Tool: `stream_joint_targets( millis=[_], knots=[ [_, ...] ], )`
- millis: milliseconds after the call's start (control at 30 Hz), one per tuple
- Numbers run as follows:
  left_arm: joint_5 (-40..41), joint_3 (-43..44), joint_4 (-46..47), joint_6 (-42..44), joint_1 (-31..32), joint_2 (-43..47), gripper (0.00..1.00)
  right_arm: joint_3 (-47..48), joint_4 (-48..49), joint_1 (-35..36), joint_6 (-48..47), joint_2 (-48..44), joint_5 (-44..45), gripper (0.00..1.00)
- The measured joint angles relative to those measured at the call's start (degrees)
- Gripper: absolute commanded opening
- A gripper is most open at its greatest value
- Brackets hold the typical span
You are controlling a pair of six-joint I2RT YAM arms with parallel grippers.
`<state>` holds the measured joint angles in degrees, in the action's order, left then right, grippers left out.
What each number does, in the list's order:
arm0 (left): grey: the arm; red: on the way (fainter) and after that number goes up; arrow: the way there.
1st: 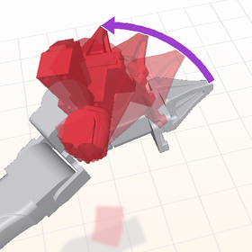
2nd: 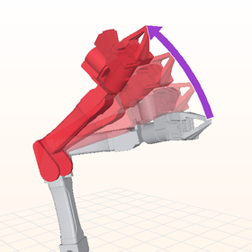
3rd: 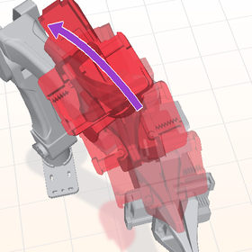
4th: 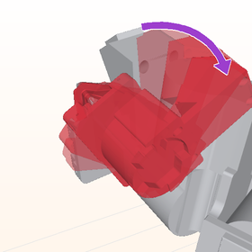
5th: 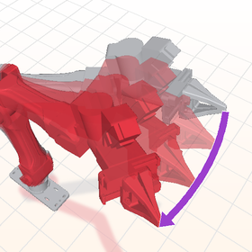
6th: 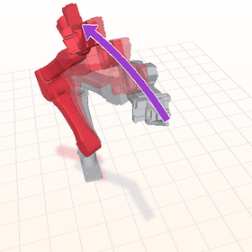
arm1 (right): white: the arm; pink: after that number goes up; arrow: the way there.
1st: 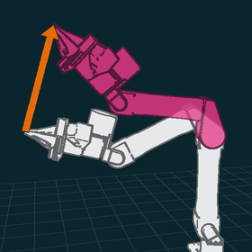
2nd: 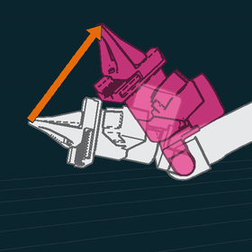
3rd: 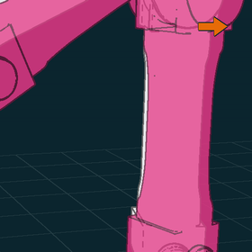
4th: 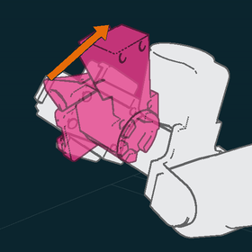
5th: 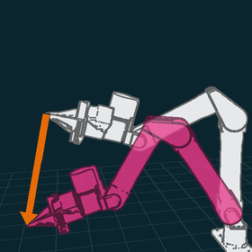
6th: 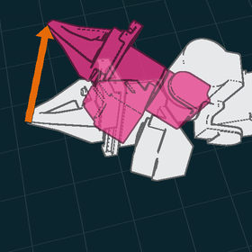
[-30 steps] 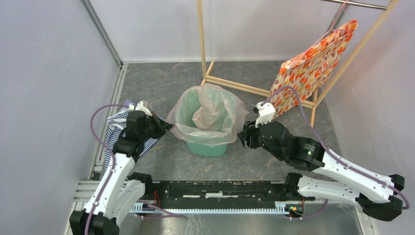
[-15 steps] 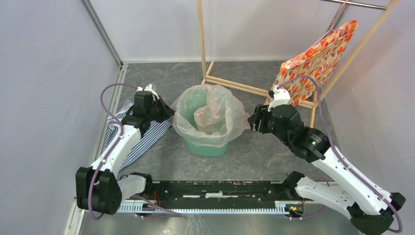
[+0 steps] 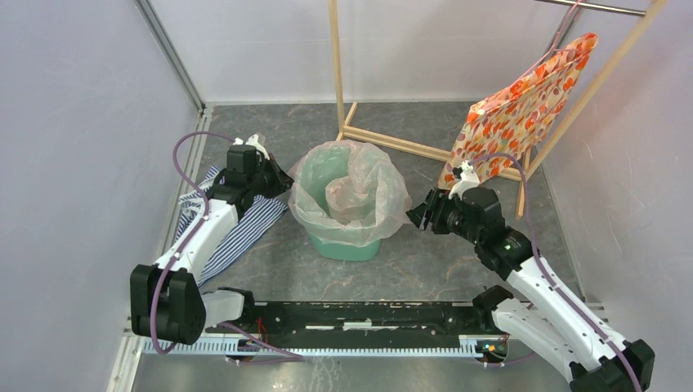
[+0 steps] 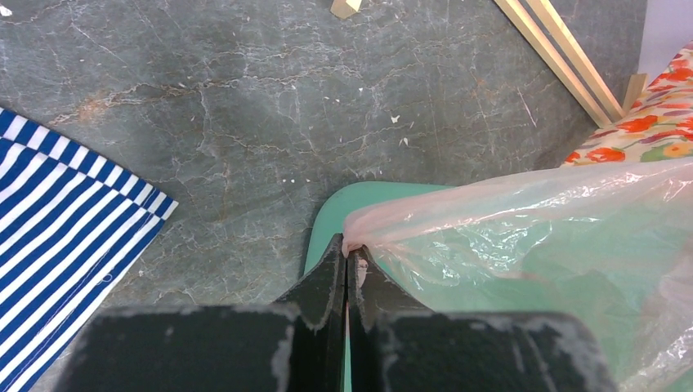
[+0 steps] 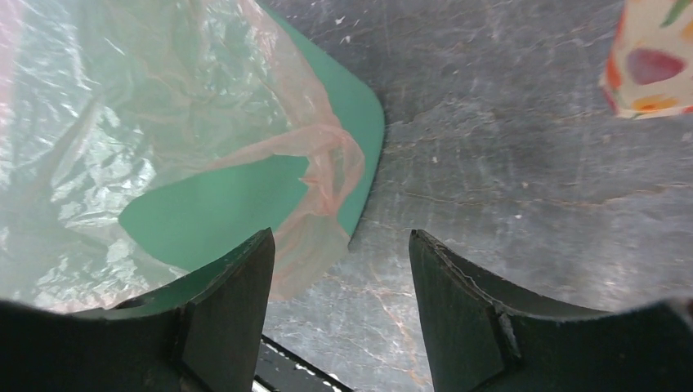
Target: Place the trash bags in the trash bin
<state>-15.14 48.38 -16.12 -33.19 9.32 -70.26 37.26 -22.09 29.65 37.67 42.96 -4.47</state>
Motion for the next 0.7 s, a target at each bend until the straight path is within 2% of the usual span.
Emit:
stream_joint_targets(
  millis=[167,433,700],
  knots=[
    [-0.4,0.0,0.0,0.0,0.0,0.0,0.02,-5.3,7.3,-0.9,4.0,0.2,-4.5,0.69],
    [-0.5,0.1,-0.1,0.0,0.0,0.0,0.02,-8.9,17.2,-1.7,10.1,-0.6,-5.5,0.71],
    [-0.5,0.8,-0.3,0.0,0.0,0.0,0.02,-10.2,22.2,-1.7,12.7,1.1,-6.7,0.75]
  ],
)
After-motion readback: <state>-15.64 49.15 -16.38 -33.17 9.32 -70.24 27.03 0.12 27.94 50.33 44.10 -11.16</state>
